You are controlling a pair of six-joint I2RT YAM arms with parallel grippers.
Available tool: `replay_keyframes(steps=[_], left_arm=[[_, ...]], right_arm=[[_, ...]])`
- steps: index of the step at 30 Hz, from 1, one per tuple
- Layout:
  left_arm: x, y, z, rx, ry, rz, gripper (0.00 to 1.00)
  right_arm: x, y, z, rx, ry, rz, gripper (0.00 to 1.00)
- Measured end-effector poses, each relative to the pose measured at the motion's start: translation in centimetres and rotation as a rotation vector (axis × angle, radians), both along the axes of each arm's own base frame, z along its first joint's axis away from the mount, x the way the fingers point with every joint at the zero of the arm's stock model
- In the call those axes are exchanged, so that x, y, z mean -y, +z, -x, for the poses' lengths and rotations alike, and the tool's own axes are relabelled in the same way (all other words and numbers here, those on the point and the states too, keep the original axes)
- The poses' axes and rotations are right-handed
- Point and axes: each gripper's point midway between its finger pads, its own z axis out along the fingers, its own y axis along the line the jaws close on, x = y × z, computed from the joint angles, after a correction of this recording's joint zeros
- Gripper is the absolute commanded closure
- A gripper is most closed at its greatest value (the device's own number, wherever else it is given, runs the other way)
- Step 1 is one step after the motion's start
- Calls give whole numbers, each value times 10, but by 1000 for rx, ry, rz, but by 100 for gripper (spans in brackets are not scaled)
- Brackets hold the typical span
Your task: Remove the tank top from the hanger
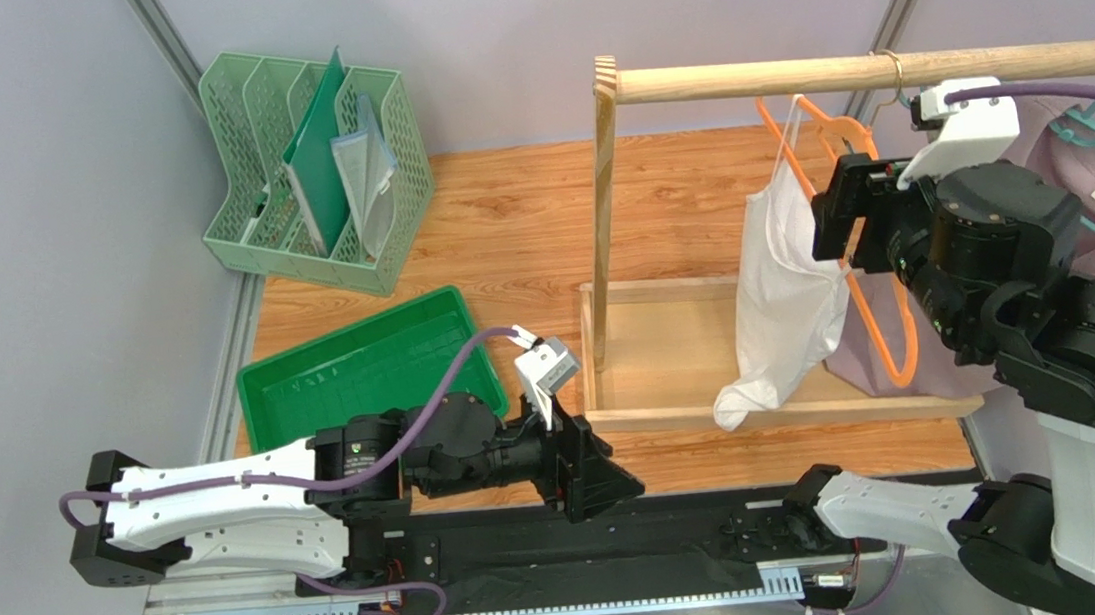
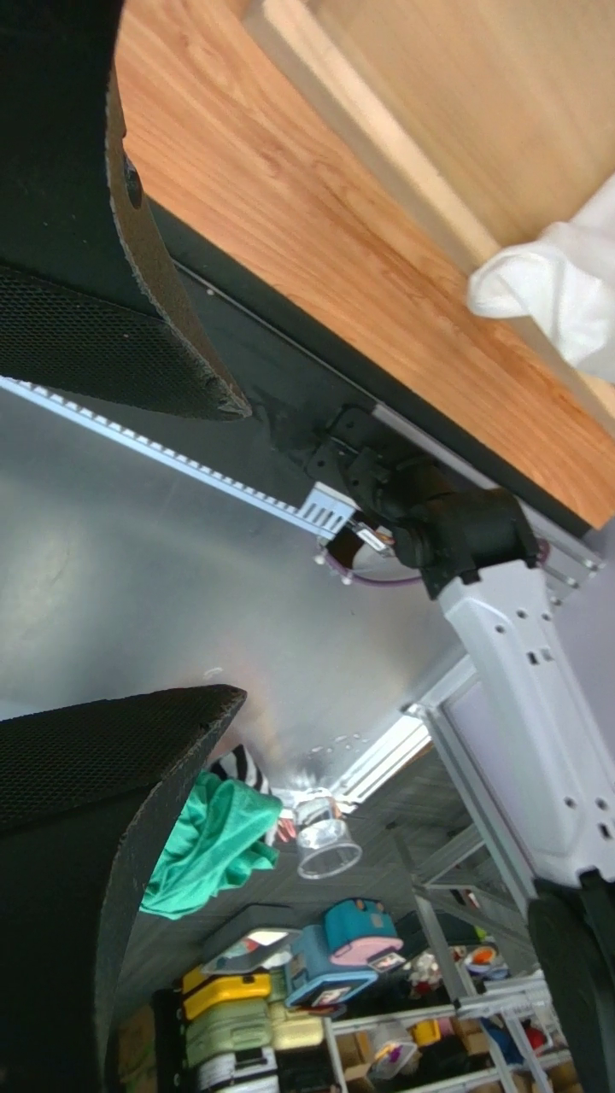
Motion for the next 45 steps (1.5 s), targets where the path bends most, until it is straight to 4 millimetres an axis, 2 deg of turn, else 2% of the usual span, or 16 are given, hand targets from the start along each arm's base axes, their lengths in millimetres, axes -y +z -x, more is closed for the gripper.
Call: replay_keyframes(steps=[4,5,9,12,16,27,32,36,41,45], left_arm=[[-1,-23,10,-19,-16,-47,20],[-1,-26,11,-22,-17,-53,20],[-2,-40,12,-31,-10,-82,21],[-2,-50,13,-39,-5,-104,21],[-4,-57,10,-39,12,-120,21],[-19,-44,1,-20,64,-81,21],[-20,-48,0,-13,67,-109,21],[-20,-46,1,-8,64,-112,20],[-19,-30,9,-21,17,-51,20],[-25,-8,15,-27,-16,26,20]], right_arm=[[-3,0,-10,-12,-22,31,35],[-3,-1,-12,-16,-26,38,42],[-7,-3,-21,-31,-42,62,47],[-9,-4,-26,-39,-54,79,58],[-10,-6,-31,-49,-68,107,59],[1,-8,-34,-59,-115,126,65],[2,-12,-38,-73,-130,108,77],[0,-16,-39,-82,-131,80,80],[-2,-30,-40,-109,-132,68,80],[-5,-34,-42,-106,-133,51,92]])
